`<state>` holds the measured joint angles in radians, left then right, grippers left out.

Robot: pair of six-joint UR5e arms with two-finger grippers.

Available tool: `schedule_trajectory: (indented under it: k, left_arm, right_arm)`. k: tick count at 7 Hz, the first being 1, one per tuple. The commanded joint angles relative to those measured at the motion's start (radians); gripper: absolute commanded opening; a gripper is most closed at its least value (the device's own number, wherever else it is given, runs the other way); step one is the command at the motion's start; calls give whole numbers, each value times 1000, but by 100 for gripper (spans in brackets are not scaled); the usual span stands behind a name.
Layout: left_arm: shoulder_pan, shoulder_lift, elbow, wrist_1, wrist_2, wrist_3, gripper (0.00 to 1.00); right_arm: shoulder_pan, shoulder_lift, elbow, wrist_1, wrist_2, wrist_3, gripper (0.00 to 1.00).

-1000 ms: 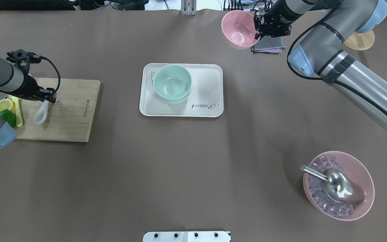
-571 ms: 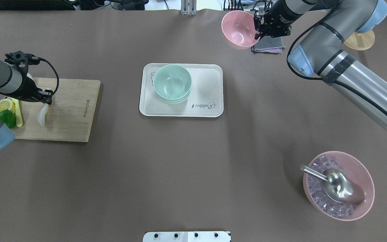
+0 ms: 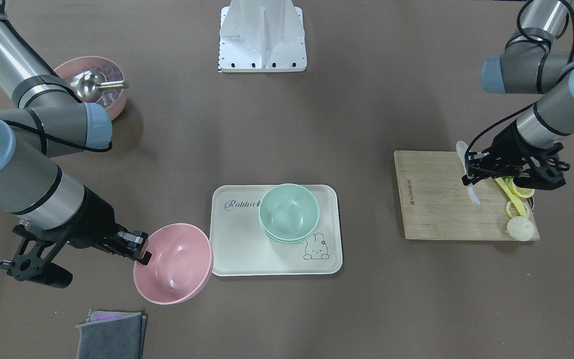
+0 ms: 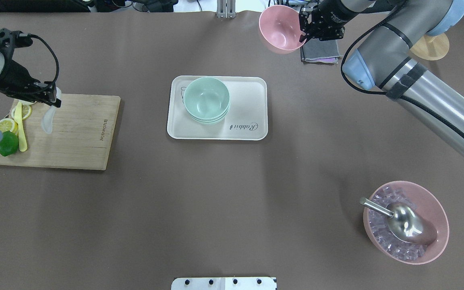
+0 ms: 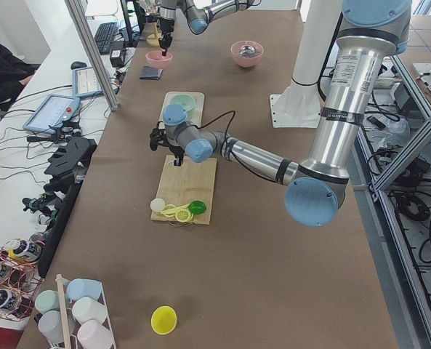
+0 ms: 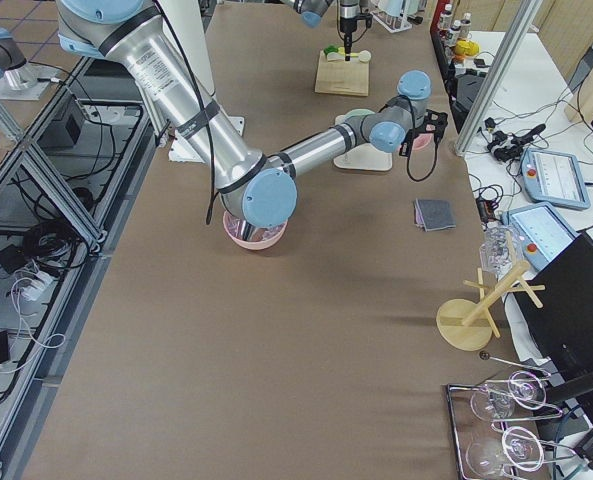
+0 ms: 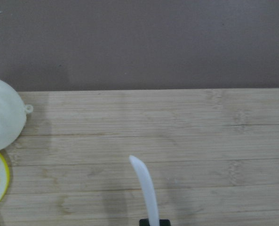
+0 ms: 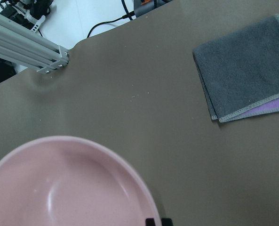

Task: Stack pink bowl on green and place spoon
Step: 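Carry the pink bowl over the green bowl while the left lifts the spoon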

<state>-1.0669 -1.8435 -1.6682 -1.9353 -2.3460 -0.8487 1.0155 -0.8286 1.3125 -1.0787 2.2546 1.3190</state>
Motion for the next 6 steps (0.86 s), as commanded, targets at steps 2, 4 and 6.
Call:
schedule_trajectory:
  k: [2, 4, 6]
  left_arm:
    - [-8, -207, 8, 76, -59, -258, 0]
    - [2, -221, 25, 73, -55, -254, 0]
    - [11, -226, 91, -25, -52, -257, 0]
  right_arm:
    - [-128, 48, 39, 26, -79, 112, 0]
    - [-243, 48, 27, 138, -200, 173, 0]
    - [-297, 48, 25, 164, -225, 175, 0]
